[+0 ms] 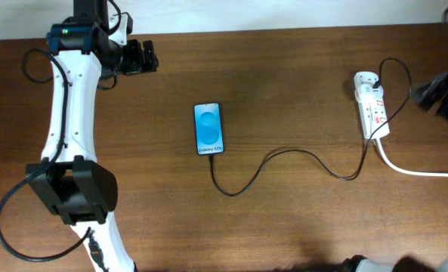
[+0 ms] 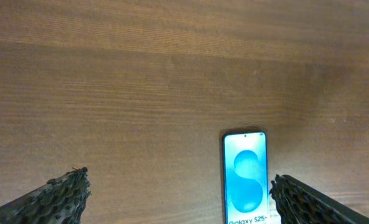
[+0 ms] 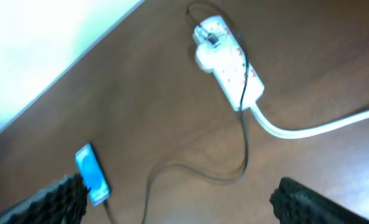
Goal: Plug charger to phone and switch on socket
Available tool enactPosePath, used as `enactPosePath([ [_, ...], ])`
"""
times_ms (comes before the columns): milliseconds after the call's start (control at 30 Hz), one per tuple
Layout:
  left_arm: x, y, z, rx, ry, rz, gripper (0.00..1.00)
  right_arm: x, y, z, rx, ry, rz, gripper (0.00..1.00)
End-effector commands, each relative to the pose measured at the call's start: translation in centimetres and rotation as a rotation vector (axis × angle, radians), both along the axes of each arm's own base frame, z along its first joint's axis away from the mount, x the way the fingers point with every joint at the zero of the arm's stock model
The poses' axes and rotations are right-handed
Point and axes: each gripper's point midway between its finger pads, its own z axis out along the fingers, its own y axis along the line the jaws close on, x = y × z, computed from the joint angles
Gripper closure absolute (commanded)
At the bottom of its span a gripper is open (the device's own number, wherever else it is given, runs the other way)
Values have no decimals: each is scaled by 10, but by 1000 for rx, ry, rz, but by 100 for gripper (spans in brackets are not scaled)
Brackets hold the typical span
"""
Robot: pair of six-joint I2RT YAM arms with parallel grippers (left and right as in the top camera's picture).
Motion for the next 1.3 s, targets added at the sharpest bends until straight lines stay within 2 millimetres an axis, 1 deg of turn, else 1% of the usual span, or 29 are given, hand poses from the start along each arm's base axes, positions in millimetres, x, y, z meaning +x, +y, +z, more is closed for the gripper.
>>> enactPosePath([
  [0, 1, 1, -3, 4, 5, 8, 1, 18, -59, -1, -25, 28, -113, 2],
  [67, 1, 1, -3, 4, 5, 8, 1, 24, -96, -25, 7, 68, -181, 2],
  [133, 1, 1, -3, 4, 5, 8, 1, 30, -123, -46, 34, 94, -227, 2],
  [167, 1, 1, -3, 4, 5, 8, 1, 38, -140, -66, 65, 116, -263, 2],
  [200, 1, 1, -3, 4, 5, 8, 1, 45, -148, -78, 80, 127, -276, 2],
  [267, 1, 1, -3, 4, 5, 8, 1, 61, -166, -111, 103, 163, -299, 2],
  [300, 1, 1, -3, 4, 5, 8, 1, 63, -175, -127, 117, 195, -349, 2],
  [333, 1, 1, -3, 4, 5, 8, 1, 65, -181, -138, 126, 215, -373, 1],
  [367, 1, 1, -3, 4, 5, 8, 1, 72, -186, -153, 138, 225, -373, 2],
  [433, 1, 1, -3, 4, 5, 8, 1, 79, -194, -170, 142, 234, -372, 2],
  [500, 1, 1, -3, 3, 5, 8, 0, 91, -201, -185, 117, 227, -334, 2],
  [567, 1, 1, -3, 4, 5, 8, 1, 101, -201, -196, 95, 222, -300, 2],
  [667, 1, 1, -3, 4, 5, 8, 1, 120, -191, -211, 65, 224, -217, 2],
  [733, 1, 1, -3, 4, 5, 8, 1, 139, -172, -227, 49, 239, -136, 2],
  [833, 1, 1, -3, 4, 5, 8, 1, 149, -158, -245, 62, 262, -104, 2],
  [933, 1, 1, -3, 4, 5, 8, 1, 156, -145, -266, 74, 301, -71, 2],
  [1033, 1, 1, -3, 4, 5, 8, 1, 149, -145, -284, 8, 384, -81, 2],
  [1200, 1, 1, -3, 4, 5, 8, 1, 153, -131, -297, 3, 415, -53, 1],
  [1267, 1, 1, -3, 4, 5, 8, 1, 154, -126, -307, 11, 433, -41, 2],
])
